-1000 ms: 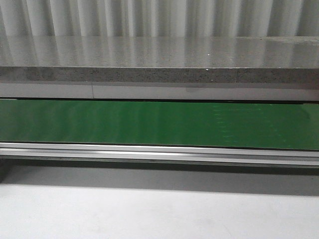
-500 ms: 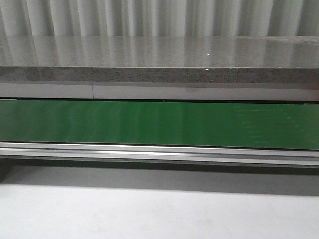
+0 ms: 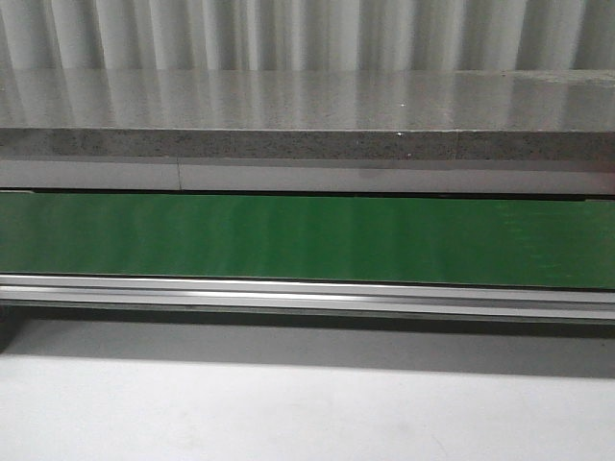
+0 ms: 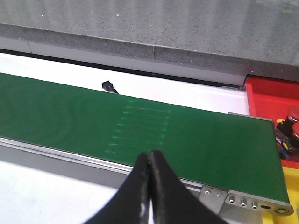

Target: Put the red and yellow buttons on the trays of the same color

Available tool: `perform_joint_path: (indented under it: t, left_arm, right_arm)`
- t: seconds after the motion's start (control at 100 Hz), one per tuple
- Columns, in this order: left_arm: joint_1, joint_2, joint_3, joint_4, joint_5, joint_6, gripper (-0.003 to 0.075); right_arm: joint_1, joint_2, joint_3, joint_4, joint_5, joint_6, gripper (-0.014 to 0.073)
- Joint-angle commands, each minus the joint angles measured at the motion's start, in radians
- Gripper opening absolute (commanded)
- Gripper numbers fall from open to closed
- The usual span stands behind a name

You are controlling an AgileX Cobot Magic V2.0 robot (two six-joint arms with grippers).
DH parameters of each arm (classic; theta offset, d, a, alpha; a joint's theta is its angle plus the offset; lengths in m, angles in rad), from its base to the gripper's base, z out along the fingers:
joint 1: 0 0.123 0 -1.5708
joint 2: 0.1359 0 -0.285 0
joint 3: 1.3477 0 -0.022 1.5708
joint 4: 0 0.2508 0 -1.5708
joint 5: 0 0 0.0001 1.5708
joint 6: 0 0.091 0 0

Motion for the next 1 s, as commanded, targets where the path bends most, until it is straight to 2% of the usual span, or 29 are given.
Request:
perform_joint_path:
  t: [0.0, 0.06, 0.14, 0.31, 0.38, 0.69, 0.99]
  left_arm:
    - [0.078, 0.085, -0.09, 0.002, -0.027, -0.015, -0.0019]
    - [0.129, 0.147, -0.128, 0.002, -0.015, -0.015, -0.0001]
    - [0.179, 0.222, -0.169, 0.002, 0.001, -0.011, 0.0084]
    - [0.249, 0.379, -0.252, 0.0, 0.054, -0.011, 0.0425]
    - [0.271, 0.439, -0.285, -0.004, 0.079, -0.011, 0.0503]
    - [0.412, 0.718, -0.52, -0.122, 0.231, -0.099, 0.0512]
    - [0.471, 0.947, -0.788, -0.173, 0.401, -0.338, 0.0512]
  right_arm:
    - [0.002, 0.011, -0.022, 0.007, -0.069, -0.012, -0.0066]
    - [0.002, 0.011, -0.022, 0.007, -0.069, -0.012, -0.0066]
    - [0.002, 0.011, -0.022, 0.007, -0.069, -0.012, -0.0066]
    - [0.002, 0.011, -0.022, 0.007, -0.069, -0.012, -0.0066]
    - [0.002, 0.011, -0.022, 0.007, -0.069, -0.012, -0.0066]
    - [0.002, 0.011, -0.022, 0.007, -0.069, -0.012, -0.0066]
    - [0.002, 0.011, -0.022, 0.007, -0.069, -0.012, -0.0066]
